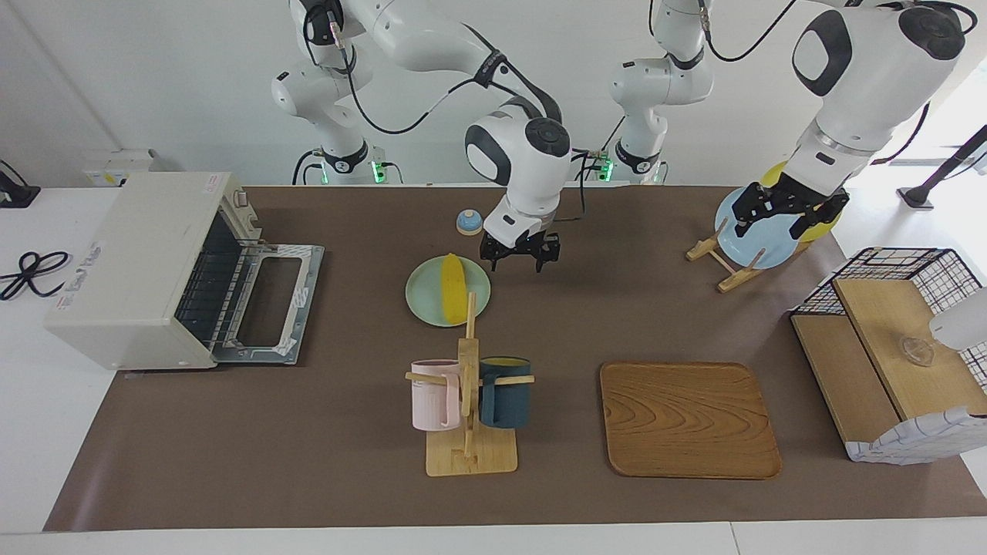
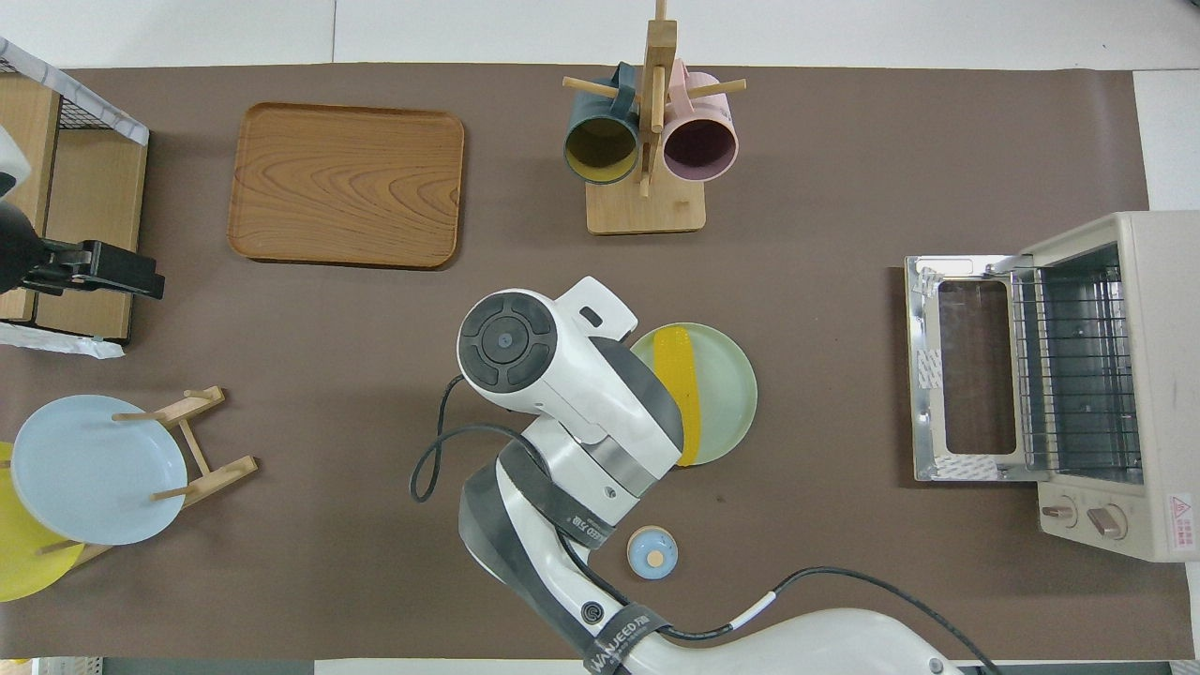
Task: Put corn in oven
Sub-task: 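Grasp the corn on the green plate with the right gripper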
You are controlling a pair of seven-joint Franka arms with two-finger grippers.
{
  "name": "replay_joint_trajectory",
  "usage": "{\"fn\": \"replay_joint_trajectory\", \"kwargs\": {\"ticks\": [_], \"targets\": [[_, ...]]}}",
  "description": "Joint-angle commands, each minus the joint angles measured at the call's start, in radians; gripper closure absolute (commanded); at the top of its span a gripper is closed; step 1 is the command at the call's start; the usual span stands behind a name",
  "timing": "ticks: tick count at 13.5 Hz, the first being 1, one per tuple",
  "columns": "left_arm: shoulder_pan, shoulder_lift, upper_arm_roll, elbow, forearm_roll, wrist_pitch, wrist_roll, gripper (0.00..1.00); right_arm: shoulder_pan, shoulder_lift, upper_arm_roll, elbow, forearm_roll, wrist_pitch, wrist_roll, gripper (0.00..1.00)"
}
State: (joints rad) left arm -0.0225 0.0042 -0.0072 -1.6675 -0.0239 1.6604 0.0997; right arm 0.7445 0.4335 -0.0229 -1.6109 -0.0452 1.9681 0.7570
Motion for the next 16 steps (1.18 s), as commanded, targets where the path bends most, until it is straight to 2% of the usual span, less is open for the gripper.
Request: {"fn": "replay_joint_trajectory", "kwargs": {"ticks": [1, 2, 3, 6, 11, 13, 15, 16], "targets": [[0.015, 0.025, -0.011, 0.035, 0.013, -0.019, 0.022, 0.0, -0.017, -0.041, 0.003, -0.107, -0.012, 0.096, -0.004, 0.2], [0.012, 0.031, -0.014, 0.046, 0.009, -0.033, 0.018, 0.0, -0.017, -0.05, 0.003, -0.148, -0.01, 0.136, -0.005, 0.34], [0.01, 0.034, -0.014, 0.063, 0.004, -0.053, 0.017, 0.0, -0.019, -0.061, 0.003, -0.185, -0.01, 0.161, -0.008, 0.41], [0.003, 0.075, -0.019, 0.158, -0.001, -0.105, -0.099, 0.0, -0.024, -0.081, 0.003, -0.271, -0.012, 0.227, -0.015, 0.42], [0.001, 0.077, -0.023, 0.163, -0.017, -0.105, -0.158, 0.0, -0.022, -0.082, 0.001, -0.296, -0.015, 0.219, -0.013, 0.42], [-0.022, 0.069, -0.023, 0.152, -0.016, -0.111, -0.167, 0.0, -0.022, -0.087, 0.001, -0.317, -0.015, 0.219, -0.01, 0.59], [-0.02, 0.069, -0.023, 0.149, -0.016, -0.107, -0.164, 0.0, -0.022, -0.091, 0.001, -0.33, -0.015, 0.224, -0.012, 0.6], [-0.02, 0.069, -0.023, 0.149, -0.016, -0.107, -0.164, 0.0, -0.022, -0.093, 0.001, -0.336, -0.013, 0.224, -0.012, 0.65]]}}
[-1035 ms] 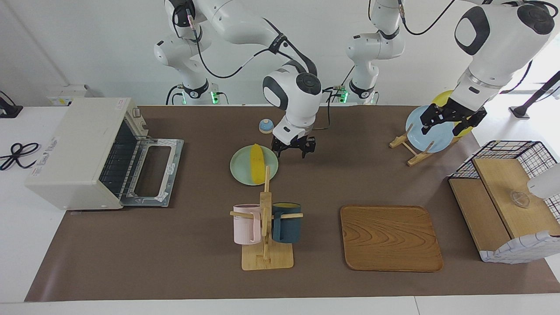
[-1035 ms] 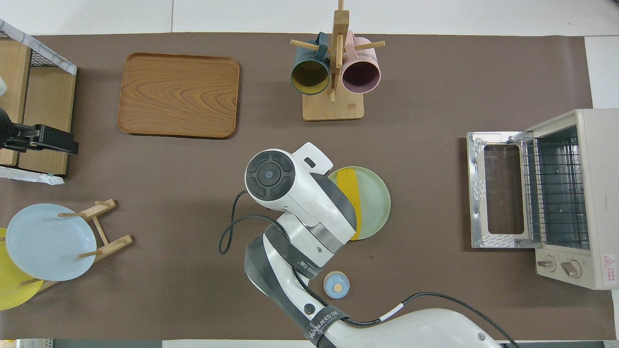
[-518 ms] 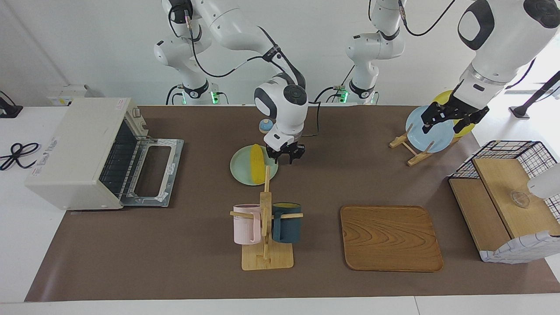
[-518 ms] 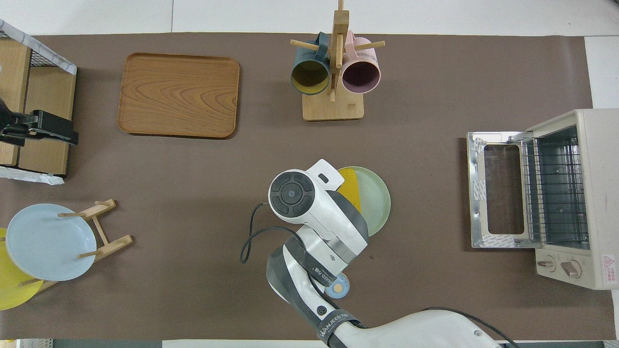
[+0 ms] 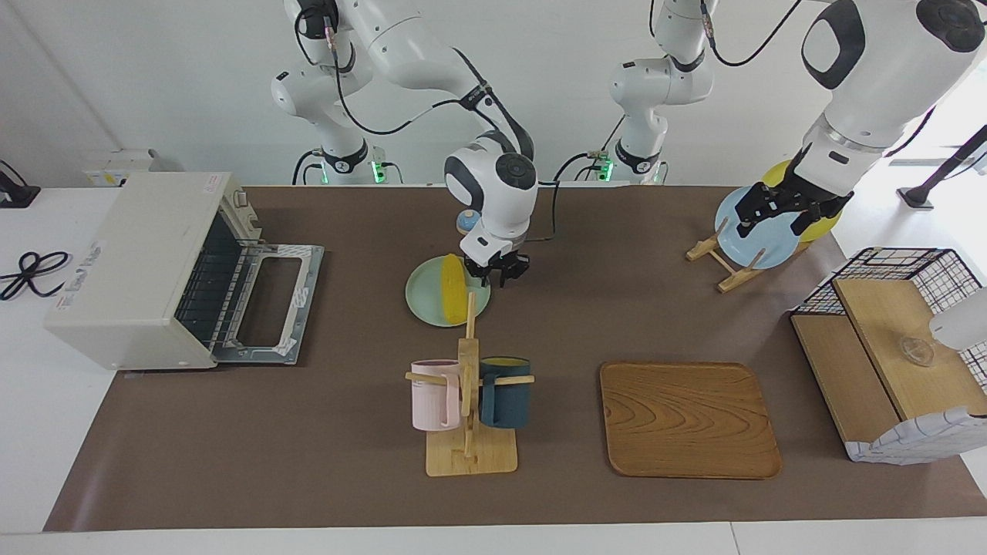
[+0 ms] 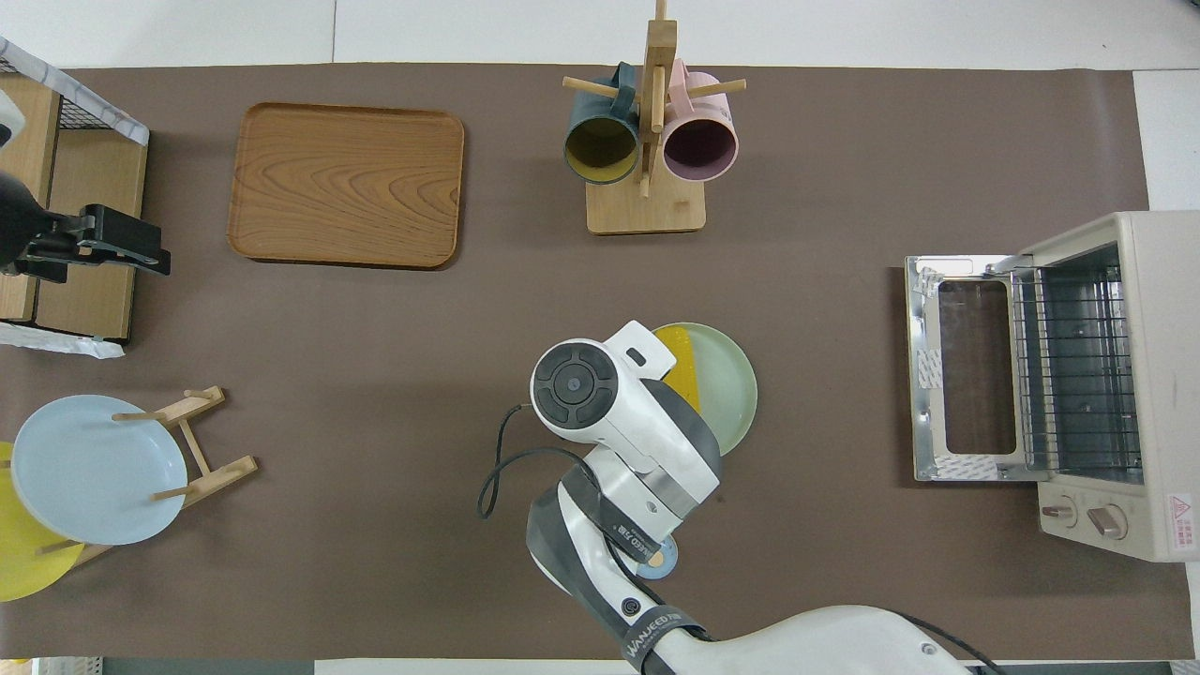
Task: Put corn in oven
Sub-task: 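Grasp the corn on the green plate with the right gripper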
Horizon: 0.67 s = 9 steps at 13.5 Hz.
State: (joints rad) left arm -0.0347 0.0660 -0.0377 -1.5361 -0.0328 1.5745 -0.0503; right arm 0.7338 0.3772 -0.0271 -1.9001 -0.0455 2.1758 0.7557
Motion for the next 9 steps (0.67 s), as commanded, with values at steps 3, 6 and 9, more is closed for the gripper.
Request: {"fn": "replay_joint_trajectory", "kwargs": {"ticks": [3, 6, 9], "targets": [[-0.005, 0.006, 0.007, 0.016, -0.007, -0.021, -0.011, 0.0, -0.011, -0.038, 0.003, -0.053, -0.025, 0.006, -0.01, 0.95], [-0.004, 0.006, 0.007, 0.016, -0.007, -0.016, -0.016, 0.0, -0.017, -0.04, 0.003, -0.015, -0.144, -0.066, -0.024, 1.0], [0.004, 0.001, 0.012, 0.016, 0.002, -0.025, 0.0, 0.0, -0.036, -0.037, 0.0, 0.11, -0.192, -0.217, -0.077, 1.0]]}}
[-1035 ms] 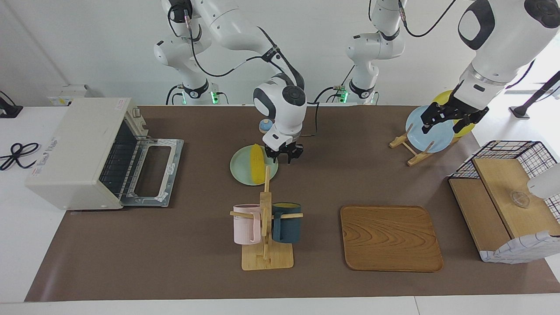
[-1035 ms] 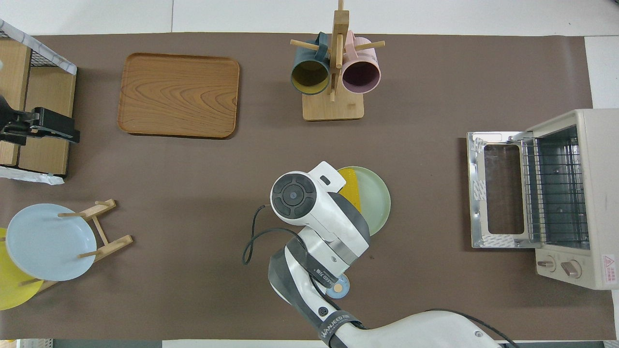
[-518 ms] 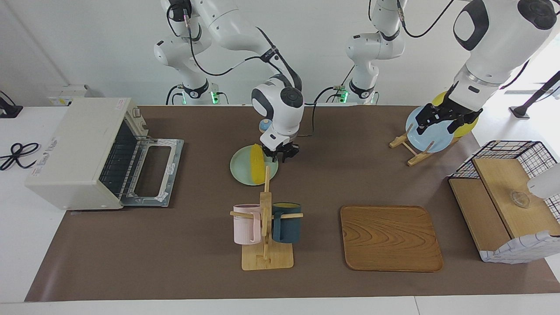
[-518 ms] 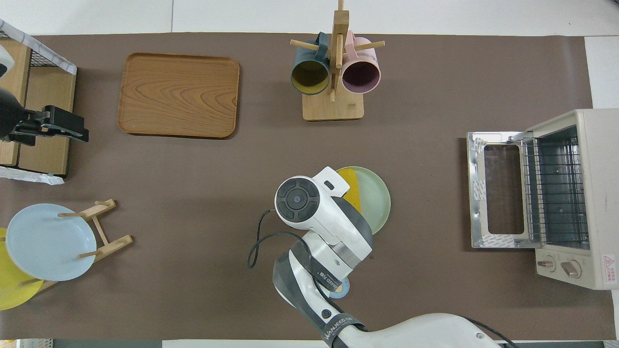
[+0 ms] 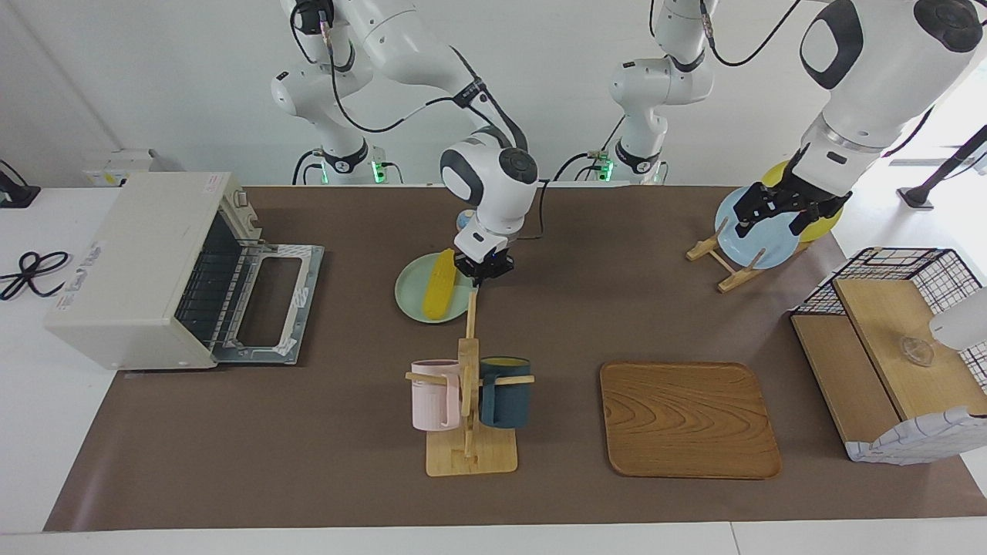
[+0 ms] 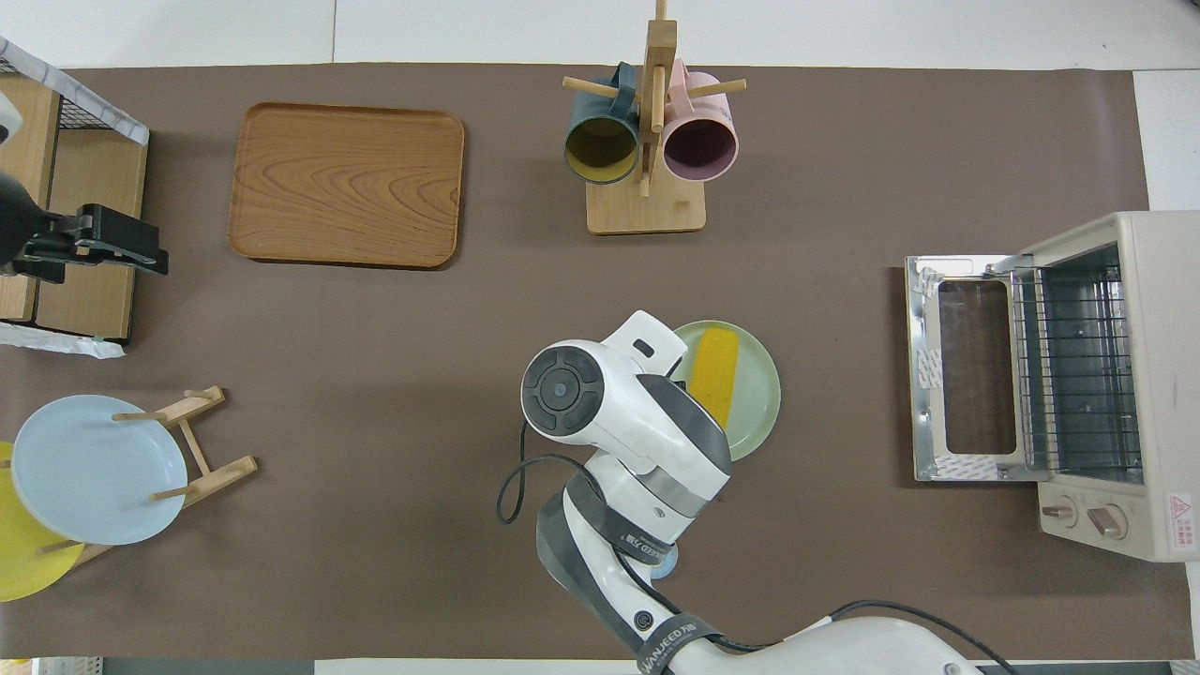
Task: Put corn in oven
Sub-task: 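Grasp the corn on the green plate with the right gripper, then carry the corn into the open oven with the right gripper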
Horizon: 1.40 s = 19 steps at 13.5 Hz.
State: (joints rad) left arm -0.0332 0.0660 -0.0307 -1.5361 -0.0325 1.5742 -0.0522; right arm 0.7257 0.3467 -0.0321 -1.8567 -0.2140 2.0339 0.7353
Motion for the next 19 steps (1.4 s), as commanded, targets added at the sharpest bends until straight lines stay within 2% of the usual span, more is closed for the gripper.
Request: {"fn": "replay_joint_trajectory", "kwargs": {"ticks": [1, 4, 8, 12, 17, 19], "targets": [[0.002, 0.003, 0.006, 0.017, 0.017, -0.016, 0.04, 0.0, -0.05, -0.021, 0.005, 0.073, -0.024, -0.096, -0.095, 1.0], [0.002, -0.011, 0.008, 0.022, 0.045, -0.031, 0.057, 0.0, -0.141, -0.125, 0.005, 0.054, -0.021, -0.164, -0.219, 1.0], [0.002, -0.032, 0.011, 0.016, 0.046, -0.034, 0.054, 0.0, -0.297, -0.262, 0.006, -0.082, -0.008, -0.178, -0.362, 1.0], [0.002, -0.055, 0.009, -0.001, 0.046, -0.055, 0.054, 0.0, -0.435, -0.298, 0.005, -0.179, -0.008, -0.179, -0.421, 1.0], [0.001, -0.087, 0.009, -0.042, 0.046, -0.063, 0.052, 0.0, -0.621, -0.299, 0.005, -0.2, -0.008, -0.175, -0.583, 1.0], [-0.004, -0.089, 0.009, -0.045, 0.046, -0.062, 0.052, 0.0, -0.656, -0.301, 0.006, -0.214, -0.008, -0.172, -0.606, 1.0]]}}
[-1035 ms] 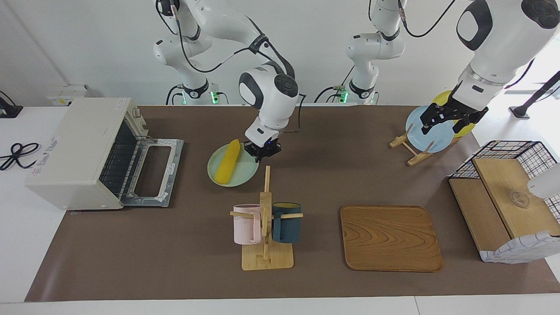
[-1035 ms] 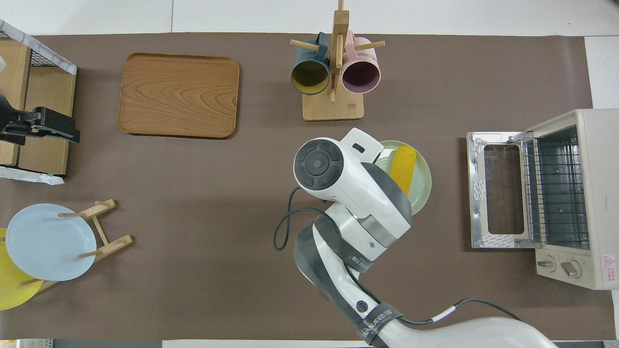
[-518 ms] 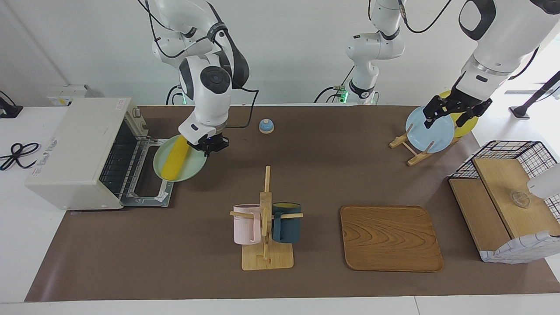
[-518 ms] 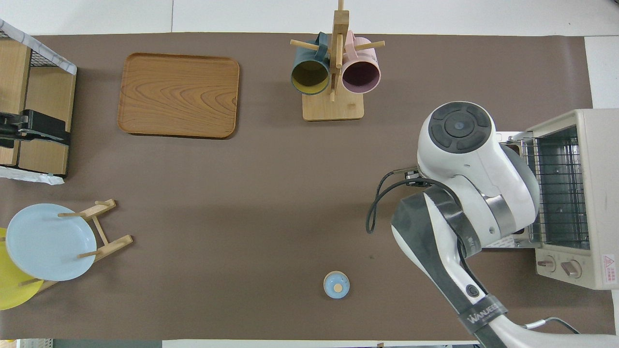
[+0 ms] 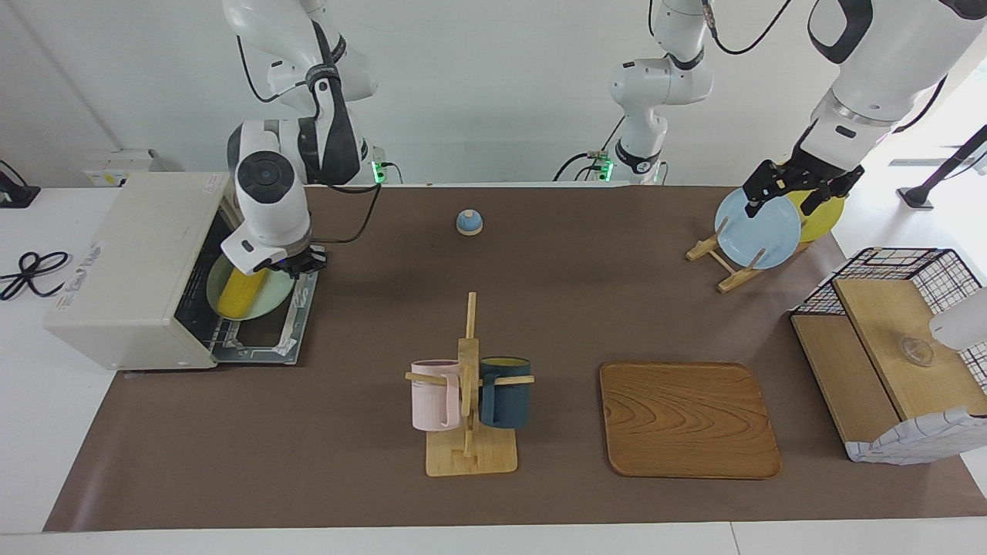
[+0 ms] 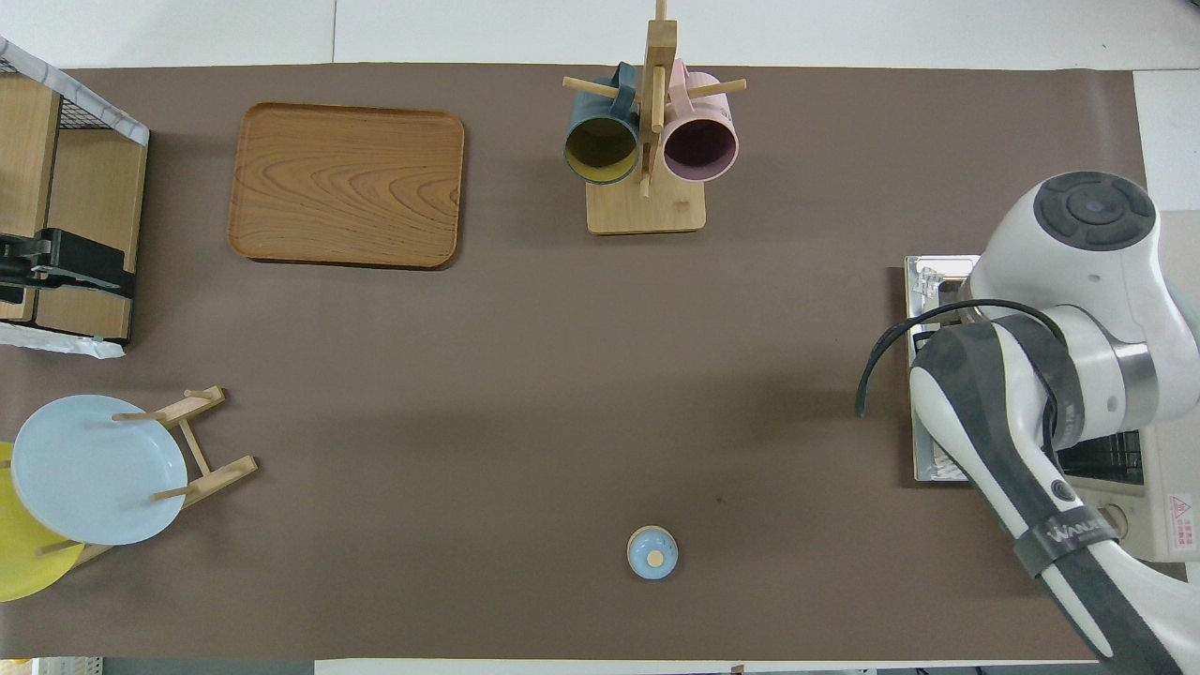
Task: Put corn in oven
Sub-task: 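Carry the corn into the open oven with the right gripper, then lower the corn inside the oven and open the right gripper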
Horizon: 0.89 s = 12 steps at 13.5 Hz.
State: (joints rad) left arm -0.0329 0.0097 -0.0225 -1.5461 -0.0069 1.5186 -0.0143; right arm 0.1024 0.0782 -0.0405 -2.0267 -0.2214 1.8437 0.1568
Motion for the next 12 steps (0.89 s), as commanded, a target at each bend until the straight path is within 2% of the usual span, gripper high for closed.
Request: {"fn": "replay_joint_trajectory", "kwargs": {"ticks": [1, 7, 10, 11, 12], "targets": [[-0.005, -0.033, 0.003, -0.035, 0.021, -0.008, 0.014, 0.0, -0.042, -0.037, 0.013, -0.059, -0.001, 0.026, -0.028, 1.0], [-0.009, -0.04, 0.003, -0.034, 0.021, -0.012, 0.017, 0.0, -0.153, -0.051, 0.013, -0.127, -0.001, 0.109, -0.123, 1.0], [-0.009, -0.04, 0.003, -0.031, 0.021, -0.014, 0.016, 0.0, -0.162, -0.061, 0.013, -0.161, -0.001, 0.152, -0.128, 1.0], [-0.007, -0.04, 0.001, -0.031, 0.021, -0.014, 0.014, 0.0, -0.17, -0.061, 0.014, -0.165, -0.001, 0.169, -0.129, 0.92], [-0.005, -0.04, 0.001, -0.031, 0.021, -0.014, 0.013, 0.0, -0.17, -0.061, 0.014, -0.167, -0.001, 0.178, -0.131, 0.77]]}}
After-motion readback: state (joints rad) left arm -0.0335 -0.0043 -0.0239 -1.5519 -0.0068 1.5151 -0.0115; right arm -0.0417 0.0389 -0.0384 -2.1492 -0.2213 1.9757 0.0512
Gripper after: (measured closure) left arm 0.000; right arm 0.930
